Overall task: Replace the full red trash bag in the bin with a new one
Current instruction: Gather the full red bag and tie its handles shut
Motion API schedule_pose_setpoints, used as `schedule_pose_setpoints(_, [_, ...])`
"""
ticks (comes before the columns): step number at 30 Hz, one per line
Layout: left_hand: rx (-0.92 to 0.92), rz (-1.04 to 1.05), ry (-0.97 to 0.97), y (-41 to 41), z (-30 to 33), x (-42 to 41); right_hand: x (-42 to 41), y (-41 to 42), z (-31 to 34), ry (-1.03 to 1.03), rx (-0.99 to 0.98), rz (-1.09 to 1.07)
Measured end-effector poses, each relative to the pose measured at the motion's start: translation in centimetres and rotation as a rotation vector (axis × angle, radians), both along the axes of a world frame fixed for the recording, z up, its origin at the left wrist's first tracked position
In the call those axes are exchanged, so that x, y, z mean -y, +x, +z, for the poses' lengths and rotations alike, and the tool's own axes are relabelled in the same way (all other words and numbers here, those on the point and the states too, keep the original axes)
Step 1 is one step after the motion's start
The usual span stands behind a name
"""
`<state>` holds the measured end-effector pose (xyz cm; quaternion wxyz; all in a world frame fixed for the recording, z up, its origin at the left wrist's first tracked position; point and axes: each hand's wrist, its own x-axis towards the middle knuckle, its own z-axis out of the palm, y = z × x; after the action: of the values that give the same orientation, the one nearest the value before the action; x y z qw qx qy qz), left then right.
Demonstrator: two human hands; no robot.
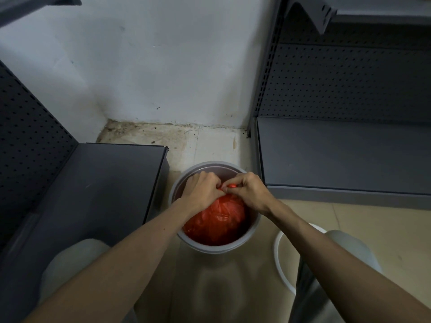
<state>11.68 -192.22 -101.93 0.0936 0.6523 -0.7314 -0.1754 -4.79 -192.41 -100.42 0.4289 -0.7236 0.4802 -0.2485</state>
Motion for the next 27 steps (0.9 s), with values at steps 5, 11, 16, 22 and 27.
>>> schedule_pose_setpoints(5, [-0.318,0.09,0.095,0.2,-0.6,-0.6,0.2,0.2,-0.5,-0.051,-0.044,-0.018])
schedule_pose_setpoints(11, [-0.744,0.26,0.382,0.1,0.9,-2.1,0.3,-0.1,-1.3,-0.08,-0.086,-0.028])
schedule_pose_setpoints(16, [-0.61,0.211,0.33,0.6,0.4,-2.3,0.5,-0.4,-1.7,-0.063,-0.099,-0.02])
schedule_pose_setpoints(22, [-0.372,0.097,0.154,0.8,-0.2,-2.0,0.3,-0.8,-1.5,-0.043,-0.094,0.018])
schedule_pose_setpoints(27, [-0.206,0.034,0.077,0.3,-0.3,-1.6,0.2,-0.9,-1.3,-0.057,-0.09,0.058])
